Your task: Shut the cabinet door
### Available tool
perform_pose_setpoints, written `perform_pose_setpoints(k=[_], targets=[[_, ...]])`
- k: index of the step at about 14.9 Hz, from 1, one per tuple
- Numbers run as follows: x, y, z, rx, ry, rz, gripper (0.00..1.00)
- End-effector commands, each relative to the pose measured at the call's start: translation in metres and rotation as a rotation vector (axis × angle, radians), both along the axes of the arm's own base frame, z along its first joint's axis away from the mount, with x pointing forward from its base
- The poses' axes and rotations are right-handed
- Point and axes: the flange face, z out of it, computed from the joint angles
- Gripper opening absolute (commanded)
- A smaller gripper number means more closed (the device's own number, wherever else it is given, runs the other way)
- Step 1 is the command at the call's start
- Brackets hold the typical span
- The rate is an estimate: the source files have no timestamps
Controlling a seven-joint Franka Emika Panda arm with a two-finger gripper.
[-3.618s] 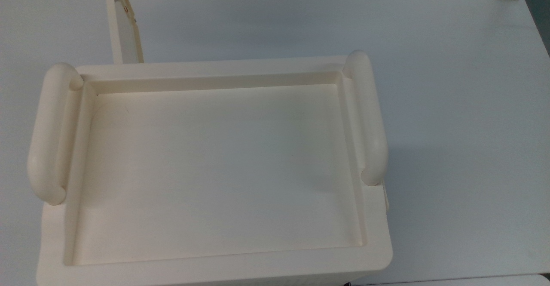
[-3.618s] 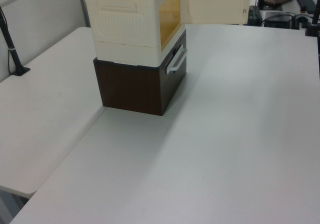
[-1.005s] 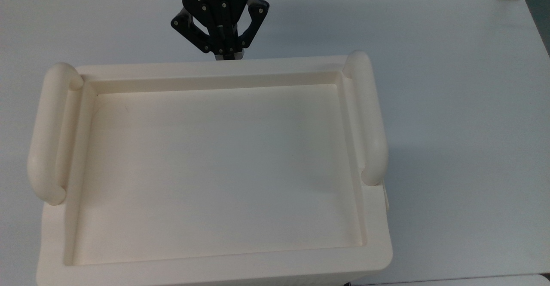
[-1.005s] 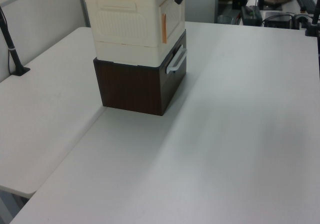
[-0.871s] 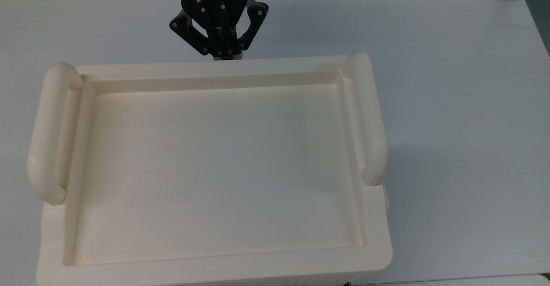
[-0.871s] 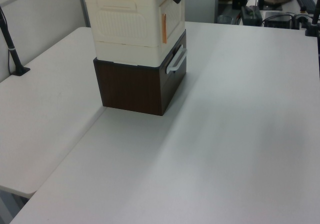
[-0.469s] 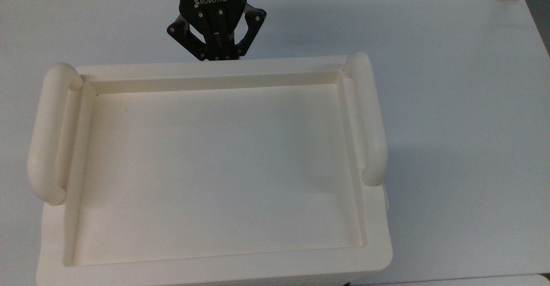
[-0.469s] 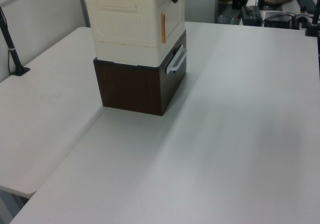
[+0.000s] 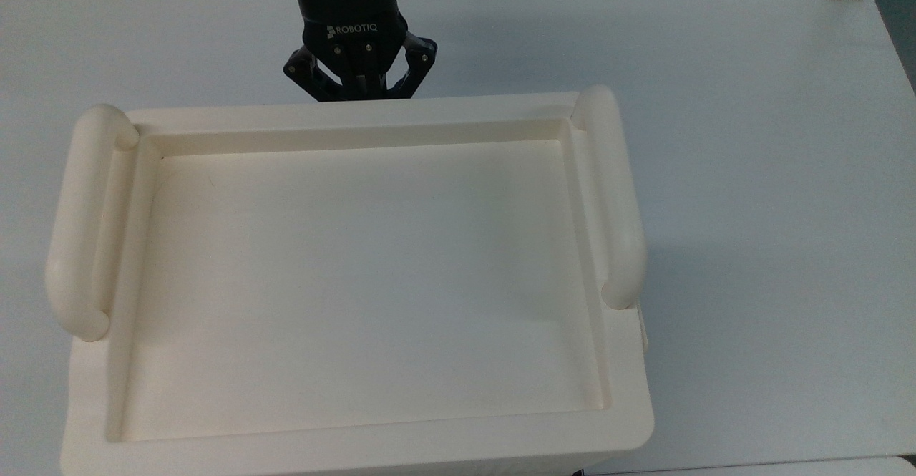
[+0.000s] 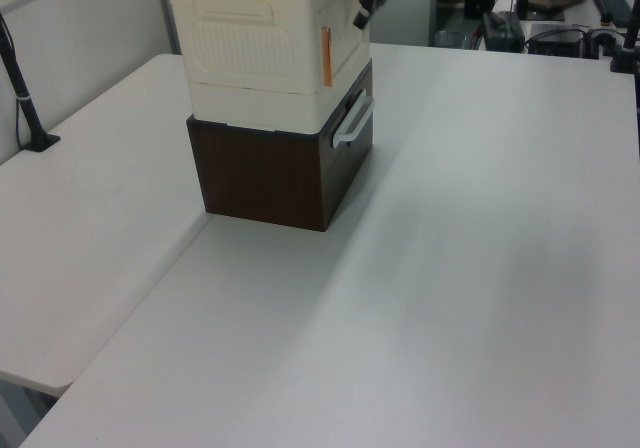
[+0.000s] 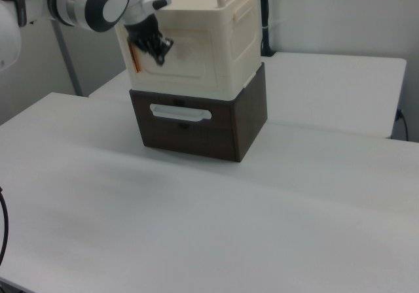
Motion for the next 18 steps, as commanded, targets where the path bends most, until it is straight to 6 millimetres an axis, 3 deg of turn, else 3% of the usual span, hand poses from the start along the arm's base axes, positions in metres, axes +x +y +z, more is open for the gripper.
perform_pose_setpoints(k=[1,9,10,11,14,15,16,18], targets=[[-0.034,-0.006,-0.014,-0.139,0.229,0.046,0.00],[-0.114,0.001,-0.008,-0.208,0.448,0.091,0.07],[-0.116,0.001,-0.011,-0.207,0.459,0.091,0.09],[-0.117,0.000,-0.011,-0.205,0.461,0.080,0.19],[-0.117,-0.003,-0.012,-0.202,0.469,0.072,0.78],[-0.116,-0.004,-0.011,-0.201,0.466,0.070,0.84],[-0.117,0.000,-0.011,-0.202,0.466,0.074,0.98],[-0.116,-0.004,-0.010,-0.199,0.461,0.061,1.00]])
